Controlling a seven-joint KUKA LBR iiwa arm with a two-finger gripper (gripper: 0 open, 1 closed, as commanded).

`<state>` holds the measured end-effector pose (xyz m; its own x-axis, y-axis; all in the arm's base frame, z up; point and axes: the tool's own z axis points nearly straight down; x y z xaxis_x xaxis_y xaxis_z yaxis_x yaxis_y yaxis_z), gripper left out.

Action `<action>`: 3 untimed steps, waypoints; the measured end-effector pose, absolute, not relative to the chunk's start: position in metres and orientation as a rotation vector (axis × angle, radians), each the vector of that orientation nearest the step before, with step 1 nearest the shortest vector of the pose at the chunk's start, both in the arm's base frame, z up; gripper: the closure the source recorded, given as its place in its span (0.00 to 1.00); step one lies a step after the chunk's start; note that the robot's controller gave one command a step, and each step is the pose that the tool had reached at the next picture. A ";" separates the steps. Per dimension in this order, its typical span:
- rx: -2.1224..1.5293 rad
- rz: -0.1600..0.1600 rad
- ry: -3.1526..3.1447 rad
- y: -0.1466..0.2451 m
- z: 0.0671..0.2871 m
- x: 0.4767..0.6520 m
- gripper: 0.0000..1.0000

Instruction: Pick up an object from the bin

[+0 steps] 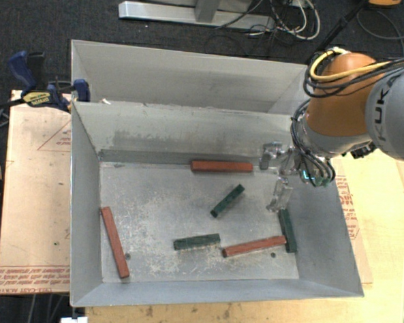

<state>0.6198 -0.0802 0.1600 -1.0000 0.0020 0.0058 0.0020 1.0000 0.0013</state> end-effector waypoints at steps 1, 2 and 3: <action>0.000 -0.001 -3.144 -0.080 0.165 0.622 0.00; 0.162 -0.001 -3.141 -0.054 0.112 0.561 0.00; 0.202 -0.003 -3.129 -0.029 0.111 0.496 0.00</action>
Offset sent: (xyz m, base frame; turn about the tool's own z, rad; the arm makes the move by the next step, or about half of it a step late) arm -0.1078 0.0469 -0.0900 -0.1892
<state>0.4961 -0.0288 0.1110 -0.9917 -0.1287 0.0056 -0.1287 0.9917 0.0024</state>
